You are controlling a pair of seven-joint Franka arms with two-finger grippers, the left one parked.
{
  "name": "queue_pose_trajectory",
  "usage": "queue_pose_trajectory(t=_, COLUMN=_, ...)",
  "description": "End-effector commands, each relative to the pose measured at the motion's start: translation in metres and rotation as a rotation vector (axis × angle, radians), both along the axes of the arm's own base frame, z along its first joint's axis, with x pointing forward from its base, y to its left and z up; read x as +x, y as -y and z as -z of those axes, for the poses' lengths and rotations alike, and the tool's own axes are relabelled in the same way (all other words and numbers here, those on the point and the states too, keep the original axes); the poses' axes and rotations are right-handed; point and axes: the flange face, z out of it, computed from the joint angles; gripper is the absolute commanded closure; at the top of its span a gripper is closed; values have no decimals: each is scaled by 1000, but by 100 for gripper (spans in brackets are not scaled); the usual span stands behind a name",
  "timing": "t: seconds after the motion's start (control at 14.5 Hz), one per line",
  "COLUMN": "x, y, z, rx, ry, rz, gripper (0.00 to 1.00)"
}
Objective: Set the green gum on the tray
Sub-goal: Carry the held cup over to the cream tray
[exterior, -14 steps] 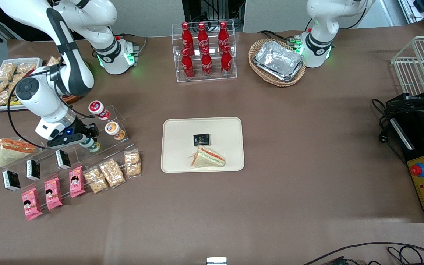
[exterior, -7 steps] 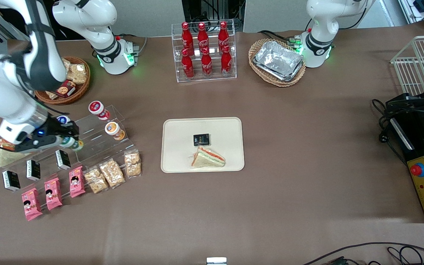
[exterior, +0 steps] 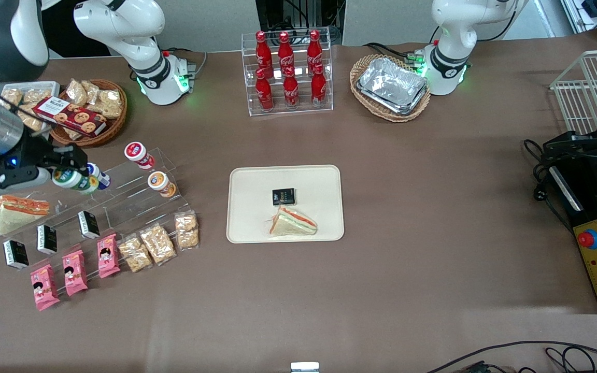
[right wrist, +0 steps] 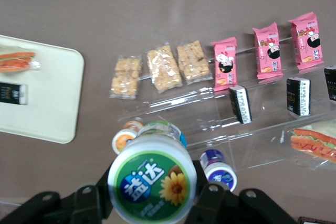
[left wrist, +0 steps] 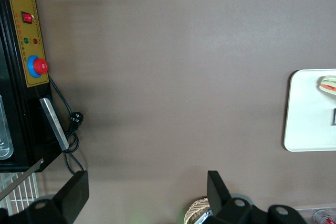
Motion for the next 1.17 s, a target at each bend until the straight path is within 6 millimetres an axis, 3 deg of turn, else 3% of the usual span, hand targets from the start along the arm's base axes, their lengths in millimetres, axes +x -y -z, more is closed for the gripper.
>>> queue_pose_trajectory(t=0.0, x=-9, y=-71, z=-43, rx=9, ry=-1, rz=45, gripper=86)
queue_pose_trajectory(t=0.34, x=-36, y=-177, z=-44, rx=10, ry=-10, rz=218, gripper=86)
queue_pose_trajectory(t=0.48, x=-40, y=-204, z=-38, rx=20, ry=-14, rz=318, gripper=85)
queue_pose_trajectory(t=0.69, x=-34, y=-224, z=-3, rx=95, ry=-68, rz=376, gripper=85)
queue_pose_trajectory(t=0.83, x=-42, y=-245, z=28, rx=93, ry=-64, rz=415, gripper=85)
queue_pose_trajectory(t=1.1, x=-67, y=-278, z=113, rx=74, ry=-66, rz=432, gripper=85)
